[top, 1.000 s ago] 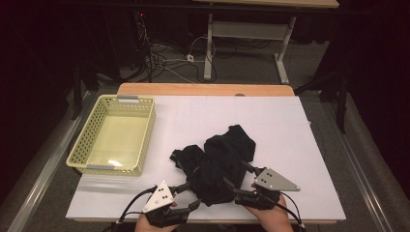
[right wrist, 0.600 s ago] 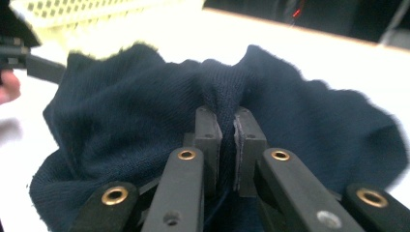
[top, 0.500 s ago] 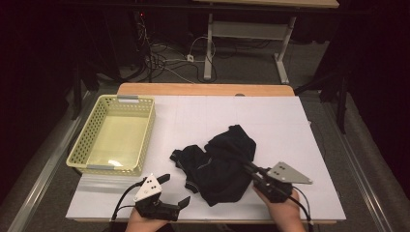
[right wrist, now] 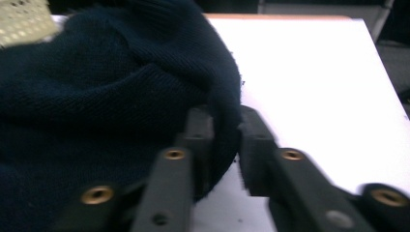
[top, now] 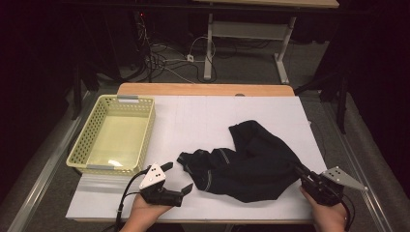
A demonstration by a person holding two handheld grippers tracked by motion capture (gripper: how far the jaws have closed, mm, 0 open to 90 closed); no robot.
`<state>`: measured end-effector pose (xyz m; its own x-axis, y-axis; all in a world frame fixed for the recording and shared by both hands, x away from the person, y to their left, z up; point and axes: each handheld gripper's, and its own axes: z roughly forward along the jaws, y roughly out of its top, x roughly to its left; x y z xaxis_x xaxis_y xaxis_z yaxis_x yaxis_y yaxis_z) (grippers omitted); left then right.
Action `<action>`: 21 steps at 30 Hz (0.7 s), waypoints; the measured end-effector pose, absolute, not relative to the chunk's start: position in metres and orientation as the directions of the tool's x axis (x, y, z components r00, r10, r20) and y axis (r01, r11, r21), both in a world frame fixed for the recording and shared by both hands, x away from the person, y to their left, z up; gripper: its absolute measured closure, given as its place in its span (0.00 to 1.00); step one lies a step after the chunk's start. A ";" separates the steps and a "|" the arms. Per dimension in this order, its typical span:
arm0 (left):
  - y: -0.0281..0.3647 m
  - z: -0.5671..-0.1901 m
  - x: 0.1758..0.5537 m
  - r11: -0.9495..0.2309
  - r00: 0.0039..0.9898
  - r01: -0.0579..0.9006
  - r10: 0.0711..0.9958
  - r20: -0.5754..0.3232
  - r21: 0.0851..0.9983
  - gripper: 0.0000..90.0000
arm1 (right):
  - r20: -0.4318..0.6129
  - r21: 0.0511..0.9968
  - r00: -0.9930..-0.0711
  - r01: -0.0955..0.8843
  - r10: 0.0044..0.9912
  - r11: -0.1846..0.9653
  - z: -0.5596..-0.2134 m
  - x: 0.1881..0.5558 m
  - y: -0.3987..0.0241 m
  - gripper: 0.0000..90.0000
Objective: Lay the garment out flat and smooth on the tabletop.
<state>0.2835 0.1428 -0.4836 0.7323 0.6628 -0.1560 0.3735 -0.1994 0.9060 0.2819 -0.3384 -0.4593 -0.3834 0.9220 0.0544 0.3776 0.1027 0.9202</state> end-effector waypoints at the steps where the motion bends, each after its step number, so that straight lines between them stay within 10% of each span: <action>1: 0.143 -0.484 0.284 -0.204 0.730 0.386 0.664 -0.162 0.900 0.00 | 0.050 0.926 -0.394 0.363 0.918 0.105 -0.456 0.280 -0.336 0.74; 9: 0.145 -0.485 0.289 -0.211 0.718 0.398 0.677 -0.160 0.893 0.00 | 0.010 0.965 -0.524 0.227 0.851 0.128 -0.420 0.260 -0.292 0.54; 21: 0.144 -0.489 0.285 -0.208 0.734 0.358 0.666 -0.136 0.910 0.00 | -0.020 0.904 -0.714 0.287 0.700 0.318 -0.448 0.253 -0.207 0.51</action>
<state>0.2847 0.1444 -0.4891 0.7337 0.6657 -0.1359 0.3576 -0.2084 0.9103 0.2530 -0.2066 -0.4484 -0.7142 0.6996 -0.0200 0.2866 0.3185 0.9036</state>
